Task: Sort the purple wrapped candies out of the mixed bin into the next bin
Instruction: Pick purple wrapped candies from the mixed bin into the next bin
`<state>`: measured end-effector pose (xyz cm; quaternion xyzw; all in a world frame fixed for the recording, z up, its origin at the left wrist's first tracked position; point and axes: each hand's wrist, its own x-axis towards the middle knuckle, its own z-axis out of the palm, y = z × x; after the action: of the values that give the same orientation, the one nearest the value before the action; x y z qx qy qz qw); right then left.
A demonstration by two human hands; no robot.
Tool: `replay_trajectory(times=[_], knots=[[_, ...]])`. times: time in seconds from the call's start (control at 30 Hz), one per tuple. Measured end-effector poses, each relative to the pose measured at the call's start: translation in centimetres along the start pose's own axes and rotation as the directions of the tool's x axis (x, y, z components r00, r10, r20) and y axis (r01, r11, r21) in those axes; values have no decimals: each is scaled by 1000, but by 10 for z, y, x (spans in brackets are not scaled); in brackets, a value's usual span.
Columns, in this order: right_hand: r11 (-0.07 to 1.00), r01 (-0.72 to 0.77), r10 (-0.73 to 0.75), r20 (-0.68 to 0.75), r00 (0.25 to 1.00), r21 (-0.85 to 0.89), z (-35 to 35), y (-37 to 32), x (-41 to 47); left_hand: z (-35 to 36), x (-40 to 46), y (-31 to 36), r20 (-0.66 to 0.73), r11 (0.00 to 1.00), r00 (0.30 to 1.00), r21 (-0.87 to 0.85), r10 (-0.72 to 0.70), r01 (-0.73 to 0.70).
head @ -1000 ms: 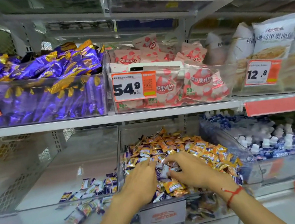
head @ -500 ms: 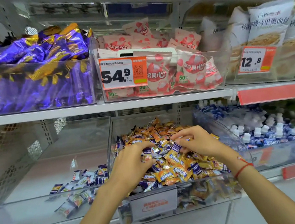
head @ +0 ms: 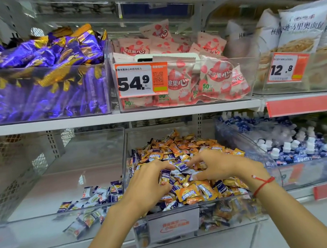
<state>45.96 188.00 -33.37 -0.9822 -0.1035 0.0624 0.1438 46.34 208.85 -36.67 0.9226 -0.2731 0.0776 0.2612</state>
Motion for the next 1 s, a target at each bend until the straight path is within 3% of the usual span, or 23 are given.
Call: replay_trajectory(times=[0.1,0.2,0.3,0.4,0.57,0.63,0.7,0.77,0.87,1.0], knots=[[997,73,-73,-68,995,0,-3,7,-6,-2,-4,2,-36,997,999,-80,-18,15],[988,104,-81,-189,979,112,1,19,-10,-9,-7,7,-98,982,995,-187,-25,7],[997,72,-62,-307,950,21,6,27,-14,-15,-7,9,-163,972,986,-236,-24,-16],[997,16,-39,-331,943,-72,16,31,-15,-21,-10,9,-194,967,979,-255,-59,8],[994,57,-21,-370,929,88,24,32,-16,-25,-16,8,-179,948,982,-319,-60,-1],[999,25,-31,-395,918,-21,26,31,-13,-27,-19,6,-159,935,986,-354,-47,-12],[998,46,-65,-488,870,-52,23,24,-9,-29,-21,2,-166,930,986,-365,-20,-43],[990,130,-76,-547,834,62,16,10,-4,-32,-21,-4,-186,929,983,-362,8,-76],[988,137,-88,-467,880,71,9,-7,17,-36,-21,-18,-197,922,980,-377,9,-84],[970,-10,-12,-86,996,-242,15,-26,44,-41,-23,-32,-227,903,973,-425,-47,-55]])
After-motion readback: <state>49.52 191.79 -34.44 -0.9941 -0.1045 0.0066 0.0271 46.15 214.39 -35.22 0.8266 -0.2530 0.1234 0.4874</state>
